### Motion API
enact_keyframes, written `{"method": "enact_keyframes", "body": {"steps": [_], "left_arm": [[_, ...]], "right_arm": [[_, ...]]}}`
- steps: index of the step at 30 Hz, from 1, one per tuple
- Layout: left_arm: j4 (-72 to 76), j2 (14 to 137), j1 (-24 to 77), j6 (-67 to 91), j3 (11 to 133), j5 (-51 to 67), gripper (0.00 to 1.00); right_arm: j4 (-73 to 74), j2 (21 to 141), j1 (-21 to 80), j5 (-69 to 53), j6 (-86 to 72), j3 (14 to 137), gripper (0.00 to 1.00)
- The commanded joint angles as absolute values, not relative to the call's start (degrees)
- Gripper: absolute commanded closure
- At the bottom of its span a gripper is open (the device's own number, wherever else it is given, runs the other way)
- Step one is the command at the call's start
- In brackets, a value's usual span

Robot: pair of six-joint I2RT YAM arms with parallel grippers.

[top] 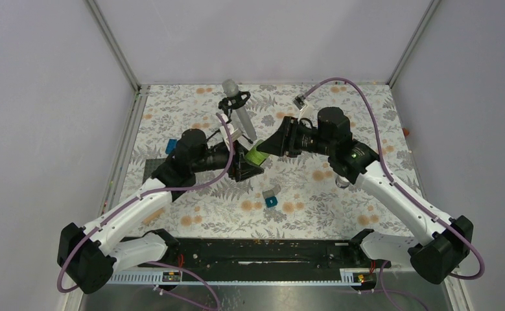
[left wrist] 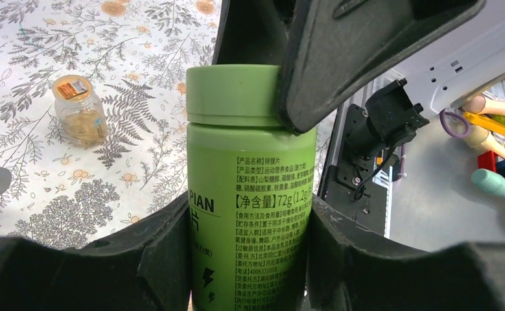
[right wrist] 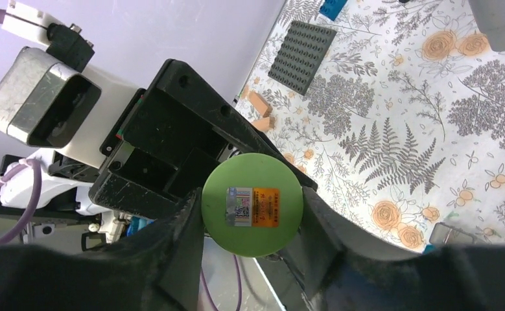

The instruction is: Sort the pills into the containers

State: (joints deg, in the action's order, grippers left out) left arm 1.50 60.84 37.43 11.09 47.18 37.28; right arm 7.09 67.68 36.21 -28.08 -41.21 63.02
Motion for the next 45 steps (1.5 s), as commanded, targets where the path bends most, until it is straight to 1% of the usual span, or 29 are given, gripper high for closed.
{"method": "enact_keyframes", "body": {"steps": [1, 4, 6, 7, 8, 11, 13, 14, 15, 16, 17, 18, 19, 21, 24, 25, 28, 32, 34, 36, 38, 40, 41, 42, 45], "left_arm": [[8.5, 59.2, 37.4, 13.1, 47.4, 37.5, 1.0], [6.6, 59.2, 37.4, 12.5, 48.0, 40.4, 1.0], [3.5, 60.0, 37.3, 10.1, 49.2, 42.9, 1.0], [2.7, 60.7, 37.3, 9.2, 49.9, 44.5, 1.0], [1.6, 61.6, 37.3, 8.2, 50.7, 45.4, 1.0], [-2.9, 63.5, 37.3, 4.7, 53.1, 48.1, 1.0], [-4.8, 64.2, 37.4, 2.1, 54.1, 49.9, 1.0], [-5.2, 64.3, 37.4, 1.0, 54.4, 50.3, 1.0], [-5.6, 64.4, 37.4, 0.5, 54.7, 50.4, 1.0], [-5.8, 64.5, 37.4, -0.9, 54.9, 49.8, 1.0], [-5.8, 64.5, 37.3, -1.5, 55.1, 49.1, 1.0], [-6.1, 64.6, 37.3, -2.1, 55.2, 48.1, 1.0], [-6.0, 64.8, 37.3, -2.3, 55.4, 46.2, 1.0], [-5.4, 64.7, 37.4, -1.8, 55.4, 42.0, 1.0], [-1.9, 64.2, 37.6, -0.2, 54.1, 34.8, 1.0], [-0.8, 63.9, 37.8, -0.2, 53.5, 31.6, 1.0], [2.0, 63.1, 37.9, 0.6, 51.9, 28.1, 1.0], [5.2, 61.9, 38.0, 2.5, 49.6, 26.5, 1.0], [5.7, 61.8, 38.0, 3.1, 49.2, 26.6, 1.0], [6.0, 61.8, 37.9, 3.6, 48.9, 26.9, 1.0], [6.4, 61.6, 37.9, 4.2, 48.5, 26.9, 1.0], [7.1, 61.2, 37.9, 4.9, 48.0, 27.0, 1.0], [7.2, 60.8, 37.9, 5.1, 47.8, 27.2, 1.0], [7.1, 60.6, 37.9, 5.3, 47.8, 27.8, 1.0], [4.4, 60.0, 37.8, 5.7, 48.4, 30.0, 1.0]], "right_arm": [[-1.0, 68.2, 35.6, -35.6, -42.2, 63.2, 0.77], [-3.2, 67.6, 34.2, -46.0, -34.2, 62.5, 0.88], [-6.8, 66.6, 33.4, -57.4, -25.4, 59.8, 1.0], [-8.8, 65.5, 33.2, -61.8, -20.3, 57.3, 1.0], [-9.2, 65.0, 32.8, -63.7, -17.1, 55.7, 1.0], [-3.5, 65.6, 31.1, -66.5, -11.5, 56.9, 1.0], [-0.5, 65.1, 30.3, -64.8, -9.3, 57.8, 1.0], [1.4, 64.5, 30.1, -59.7, -9.2, 57.8, 0.94], [2.1, 63.8, 30.1, -54.7, -9.5, 57.6, 0.55], [2.2, 63.2, 30.1, -49.0, -11.3, 57.5, 0.22], [2.1, 62.9, 30.0, -44.8, -13.1, 57.6, 0.08], [2.5, 63.2, 30.0, -43.3, -14.6, 58.0, 0.03], [2.7, 63.5, 30.1, -42.3, -16.7, 58.8, 0.01], [2.2, 64.4, 30.3, -36.6, -25.0, 59.6, 0.0], [0.7, 65.1, 31.9, -28.6, -36.3, 59.3, 0.0], [-1.1, 65.1, 33.1, -26.2, -38.2, 59.2, 0.01], [0.9, 65.7, 36.0, -17.8, -42.0, 60.6, 0.01], [0.6, 67.7, 36.2, -18.8, -46.2, 61.9, 0.07], [0.6, 68.6, 36.2, -20.4, -47.7, 62.7, 0.16], [1.8, 69.7, 36.1, -23.0, -48.0, 64.4, 0.31], [2.4, 70.3, 36.0, -25.0, -47.5, 65.3, 0.42], [2.1, 70.4, 35.9, -27.4, -46.6, 65.6, 0.52], [2.1, 70.4, 35.8, -28.5, -45.7, 65.7, 0.6], [2.1, 70.2, 35.5, -29.5, -44.6, 65.6, 0.65], [-0.3, 69.1, 32.7, -36.6, -40.0, 64.4, 0.77]]}}
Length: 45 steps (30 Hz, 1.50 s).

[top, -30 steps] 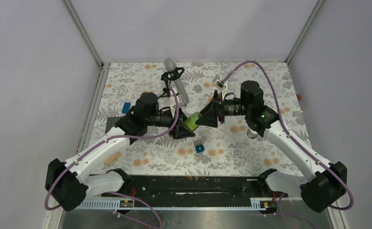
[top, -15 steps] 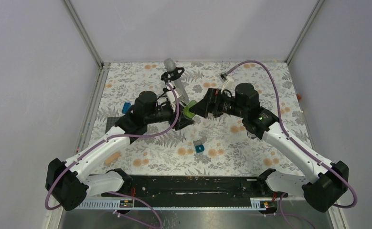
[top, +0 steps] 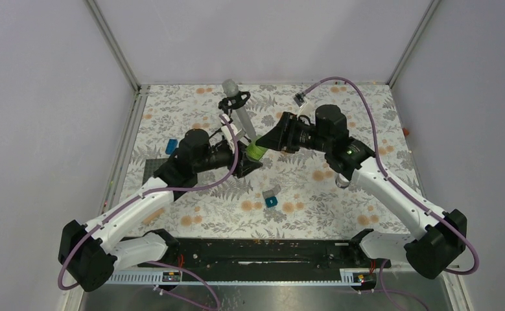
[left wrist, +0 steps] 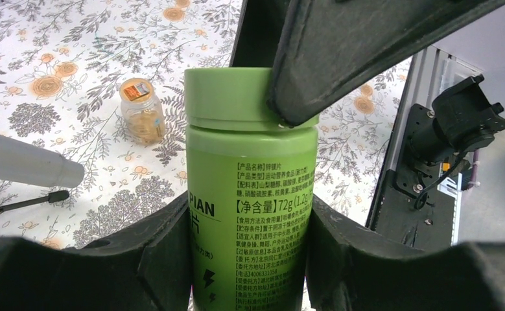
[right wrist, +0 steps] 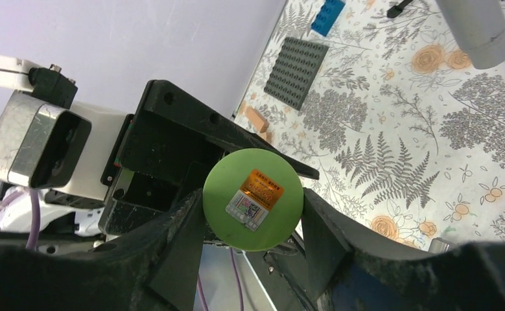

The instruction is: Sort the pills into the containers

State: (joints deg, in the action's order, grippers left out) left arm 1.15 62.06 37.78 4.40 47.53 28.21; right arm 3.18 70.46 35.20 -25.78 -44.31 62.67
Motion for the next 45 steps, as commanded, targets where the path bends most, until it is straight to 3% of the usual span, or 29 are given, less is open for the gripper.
{"method": "enact_keyframes", "body": {"steps": [1, 4, 7, 9, 11, 14, 15, 17, 18, 20, 22, 25, 30, 37, 42, 45], "left_arm": [[1.7, 60.1, 37.8, 5.7, 49.5, 31.0, 1.0], [-5.4, 60.0, 37.8, 6.0, 52.7, 36.0, 1.0], [-6.5, 59.8, 37.7, 5.6, 52.7, 44.6, 1.0], [-6.9, 60.5, 37.7, 4.9, 53.1, 49.4, 1.0], [-8.0, 62.0, 37.7, 4.1, 54.2, 52.4, 1.0], [-8.8, 64.0, 37.7, 2.9, 55.9, 54.5, 1.0], [-9.3, 64.6, 37.6, 2.5, 56.6, 55.1, 1.0], [-9.4, 65.3, 37.7, 1.9, 57.6, 54.6, 1.0], [-9.4, 65.6, 37.6, 1.5, 57.9, 53.6, 1.0], [-8.8, 65.6, 37.7, 1.2, 57.8, 49.7, 1.0], [-7.1, 65.3, 37.7, 1.5, 57.2, 44.1, 1.0], [-3.6, 64.8, 37.8, 3.1, 55.8, 37.4, 1.0], [-1.2, 64.5, 37.7, 4.9, 55.2, 34.2, 1.0], [2.7, 63.2, 37.8, 7.6, 52.8, 33.2, 1.0], [4.9, 62.4, 37.8, 9.4, 52.1, 32.1, 1.0], [5.5, 62.0, 37.7, 10.1, 51.7, 31.3, 1.0]], "right_arm": [[-2.4, 68.9, 31.8, -40.5, -38.5, 63.7, 0.81], [-3.7, 68.3, 29.7, -57.4, -32.9, 64.8, 0.82], [-5.3, 66.2, 29.7, -64.5, -28.1, 63.9, 0.82], [-4.7, 65.7, 29.7, -67.3, -25.4, 63.9, 0.88], [-2.0, 64.7, 29.7, -69.6, -20.7, 63.3, 1.0], [11.3, 61.6, 29.7, -64.8, -7.0, 65.2, 1.0], [14.0, 60.8, 29.7, -60.7, -5.9, 66.0, 0.95], [16.0, 60.1, 29.7, -51.8, -6.9, 67.0, 0.35], [15.4, 60.3, 29.7, -48.4, -9.0, 67.2, 0.17], [12.0, 60.8, 29.8, -44.3, -15.4, 66.8, 0.04], [8.0, 61.7, 30.7, -39.2, -24.3, 66.3, 0.02], [10.6, 64.3, 35.4, -25.1, -32.6, 68.5, 0.09], [8.2, 65.8, 38.2, -12.3, -40.5, 66.1, 0.15], [6.8, 66.6, 38.2, -14.5, -44.5, 65.3, 0.19], [6.0, 67.4, 38.2, -18.5, -46.5, 64.4, 0.29], [6.0, 67.3, 38.2, -20.9, -46.5, 64.5, 0.24]]}}
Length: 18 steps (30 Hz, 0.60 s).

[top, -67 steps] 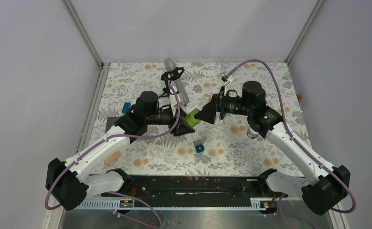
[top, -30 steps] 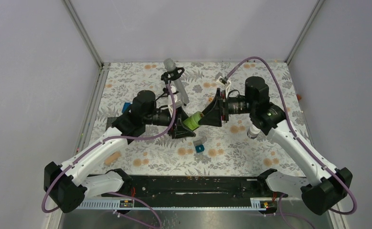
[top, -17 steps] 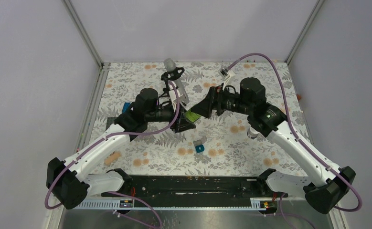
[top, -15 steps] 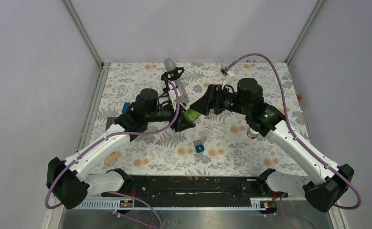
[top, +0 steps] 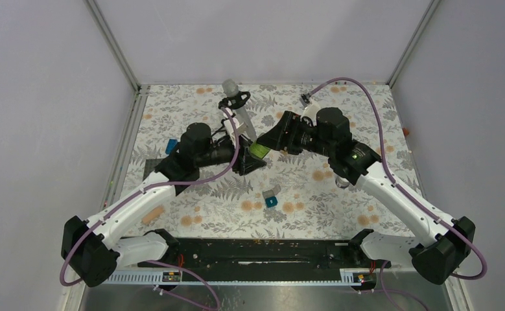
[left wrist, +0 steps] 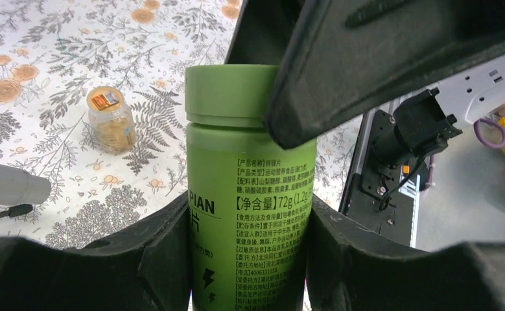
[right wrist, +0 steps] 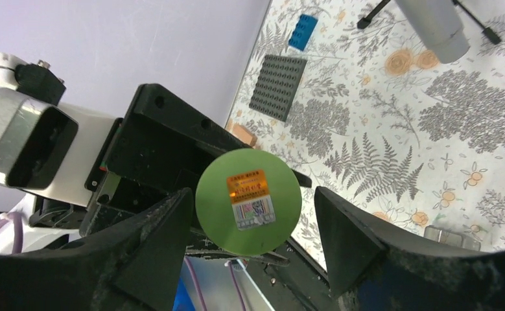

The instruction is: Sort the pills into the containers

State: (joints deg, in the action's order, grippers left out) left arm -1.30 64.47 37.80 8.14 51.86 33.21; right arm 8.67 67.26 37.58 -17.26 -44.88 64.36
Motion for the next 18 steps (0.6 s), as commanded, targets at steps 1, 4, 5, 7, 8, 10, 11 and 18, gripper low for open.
{"method": "enact_keyframes", "body": {"steps": [1, 4, 5, 7, 8, 10, 11, 18], "left_arm": [[5.9, 61.8, 37.8, 10.2, 51.4, 31.1, 1.0], [6.3, 61.2, 37.8, 10.5, 51.0, 31.7, 1.0], [6.1, 61.1, 37.7, 10.4, 51.0, 32.1, 1.0], [5.2, 60.7, 37.8, 10.2, 51.0, 33.2, 1.0], [4.2, 60.6, 37.7, 10.2, 51.3, 34.3, 1.0], [1.4, 60.7, 37.7, 9.7, 52.8, 38.2, 1.0], [0.5, 60.6, 37.7, 9.4, 53.5, 40.3, 1.0], [-3.2, 60.5, 37.7, 6.2, 54.1, 55.0, 1.0]], "right_arm": [[6.2, 67.2, 38.2, -21.1, -46.5, 64.4, 0.24], [6.4, 66.4, 38.1, -21.2, -45.8, 63.9, 0.43], [6.3, 66.1, 37.9, -21.4, -45.2, 63.8, 0.52], [5.3, 65.1, 37.4, -22.2, -43.6, 63.2, 0.66], [3.8, 64.5, 37.1, -23.9, -41.8, 62.7, 0.7], [1.1, 62.8, 36.5, -26.7, -36.6, 61.3, 0.77], [0.7, 62.2, 36.2, -29.1, -33.4, 60.8, 0.8], [-12.4, 58.4, 33.5, -57.6, -19.8, 52.9, 0.91]]}}
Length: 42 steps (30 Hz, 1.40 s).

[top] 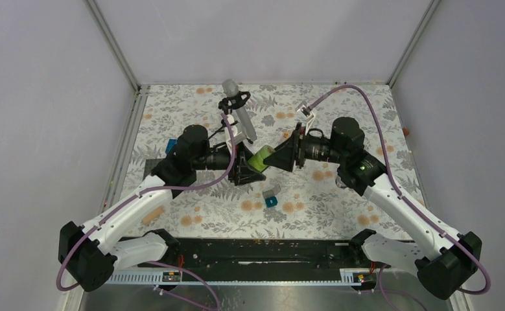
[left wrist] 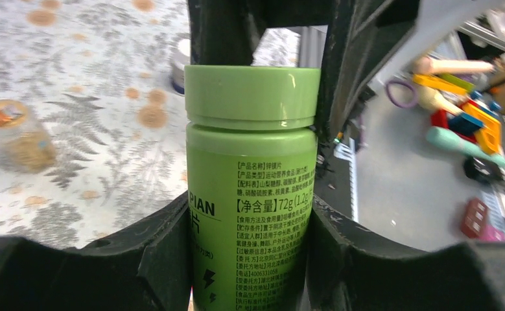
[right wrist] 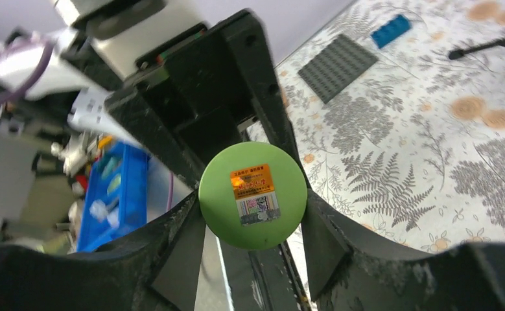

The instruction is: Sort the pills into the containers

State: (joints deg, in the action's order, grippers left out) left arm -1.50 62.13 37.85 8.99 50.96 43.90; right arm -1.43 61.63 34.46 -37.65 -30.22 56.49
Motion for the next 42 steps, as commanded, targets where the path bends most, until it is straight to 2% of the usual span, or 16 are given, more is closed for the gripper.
{"method": "enact_keyframes", "body": {"steps": [1, 2, 3, 4, 5, 6, 7, 10, 13, 16, 22, 27, 30, 33, 38, 42], "left_arm": [[-4.1, 60.6, 37.7, 5.5, 54.3, 55.9, 1.0], [-4.7, 60.7, 37.7, 4.7, 54.6, 56.3, 1.0], [-5.4, 60.8, 37.7, 4.1, 54.7, 56.2, 1.0], [-5.5, 60.9, 37.7, 3.6, 54.8, 55.4, 1.0], [-5.3, 61.1, 37.7, 3.4, 54.7, 54.7, 1.0], [-4.8, 61.2, 37.7, 3.4, 54.5, 53.3, 1.0], [-4.0, 61.4, 37.7, 3.6, 54.3, 52.2, 1.0], [-2.1, 62.4, 37.7, 4.4, 54.3, 47.9, 1.0], [-1.2, 63.0, 37.7, 4.9, 54.4, 43.4, 1.0], [-0.7, 63.0, 37.7, 5.2, 54.0, 40.0, 1.0], [-0.2, 62.6, 37.7, 6.5, 53.5, 37.9, 1.0], [-0.3, 62.5, 37.7, 6.4, 53.5, 38.6, 1.0], [-0.3, 62.7, 37.7, 6.4, 53.6, 39.7, 1.0], [-0.2, 62.7, 37.7, 6.4, 53.5, 40.4, 1.0], [-0.2, 62.2, 37.7, 5.9, 53.6, 42.3, 1.0], [-0.2, 61.0, 37.7, 4.0, 52.6, 46.8, 1.0]], "right_arm": [[-12.2, 58.1, 33.5, -58.5, -18.7, 52.5, 0.94], [-11.1, 57.9, 33.5, -57.8, -18.2, 52.6, 0.93], [-9.3, 58.0, 33.4, -55.8, -18.0, 53.0, 0.82], [-7.5, 58.0, 33.4, -52.1, -18.5, 53.7, 0.51], [-6.2, 58.3, 33.4, -47.2, -19.7, 54.3, 0.25], [-5.5, 58.7, 33.4, -42.4, -21.6, 54.8, 0.14], [-5.5, 59.6, 33.5, -39.4, -24.4, 55.4, 0.08], [-5.7, 62.3, 33.7, -33.0, -34.1, 57.0, 0.01], [-7.3, 63.0, 34.5, -28.4, -40.7, 56.4, 0.01], [-5.5, 62.4, 34.6, -25.1, -42.2, 56.5, 0.07], [-2.0, 62.2, 34.6, -29.0, -40.1, 58.3, 0.3], [1.3, 63.1, 34.6, -33.3, -37.8, 59.5, 0.12], [0.6, 64.0, 34.6, -33.9, -38.5, 59.5, 0.12], [0.6, 64.9, 34.6, -33.1, -39.0, 59.6, 0.21], [-1.4, 64.8, 33.6, -33.8, -38.2, 59.4, 0.57], [-2.8, 62.2, 30.9, -37.8, -33.7, 57.3, 0.76]]}}
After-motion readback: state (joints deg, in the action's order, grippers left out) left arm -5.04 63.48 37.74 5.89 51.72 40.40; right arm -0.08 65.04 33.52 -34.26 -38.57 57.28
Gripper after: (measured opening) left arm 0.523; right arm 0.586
